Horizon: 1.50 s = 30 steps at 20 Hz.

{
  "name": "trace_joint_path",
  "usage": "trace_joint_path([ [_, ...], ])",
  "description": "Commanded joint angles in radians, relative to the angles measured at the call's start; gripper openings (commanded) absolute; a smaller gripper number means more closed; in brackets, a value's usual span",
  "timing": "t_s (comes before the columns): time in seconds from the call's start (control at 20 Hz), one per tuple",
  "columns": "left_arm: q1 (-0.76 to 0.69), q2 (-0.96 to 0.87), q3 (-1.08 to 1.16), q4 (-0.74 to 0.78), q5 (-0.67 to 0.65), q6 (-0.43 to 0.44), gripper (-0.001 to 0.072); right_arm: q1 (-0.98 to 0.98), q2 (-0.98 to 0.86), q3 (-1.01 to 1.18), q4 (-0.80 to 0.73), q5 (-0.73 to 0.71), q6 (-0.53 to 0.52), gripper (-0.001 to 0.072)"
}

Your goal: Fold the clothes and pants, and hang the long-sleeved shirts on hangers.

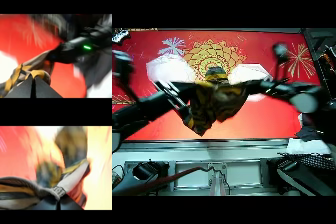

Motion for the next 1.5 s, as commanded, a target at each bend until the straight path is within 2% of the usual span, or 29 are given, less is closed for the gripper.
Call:
trace_joint_path([
  [0.0,-0.011,0.058,0.095,-0.056,0.192,0.009,0.0014,0.001,0.098,0.322,-0.097,0.014,-0.148,0.0067],
  [0.2,-0.080,0.059,0.299,-0.056,0.187,0.062,0.0014,0.002,0.077,0.653,-0.083,0.055,-0.187,0.0066],
  [0.4,-0.084,-0.027,0.335,-0.045,0.169,0.061,0.0014,0.002,-0.026,0.729,-0.072,0.147,-0.176,0.0065],
  [0.5,-0.032,-0.095,0.335,-0.002,0.125,0.059,0.0014,0.001,-0.133,0.729,-0.121,0.254,-0.163,0.0065],
  [0.6,0.083,-0.159,0.335,0.042,0.000,0.011,0.0014,0.001,-0.275,0.729,-0.165,0.423,-0.158,0.0065],
  [0.8,0.358,-0.283,0.312,0.151,-0.428,-0.112,0.0014,0.004,-0.597,0.729,-0.152,0.801,-0.137,0.0066],
  [0.9,0.457,-0.328,0.239,0.173,-0.534,-0.131,0.0014,0.019,-0.721,0.726,-0.111,0.866,-0.135,0.0066],
  [1.0,0.519,-0.362,0.139,0.166,-0.578,-0.134,0.0014,0.076,-0.800,0.727,-0.079,0.812,-0.134,0.0065],
  [1.3,0.604,-0.395,-0.118,0.166,-0.572,-0.133,0.0015,0.274,-0.875,0.727,-0.077,0.449,-0.109,0.0064],
  [1.45,0.669,-0.383,-0.127,0.166,-0.620,-0.133,0.0022,0.301,-0.910,0.727,-0.074,0.400,-0.089,0.0064],
])
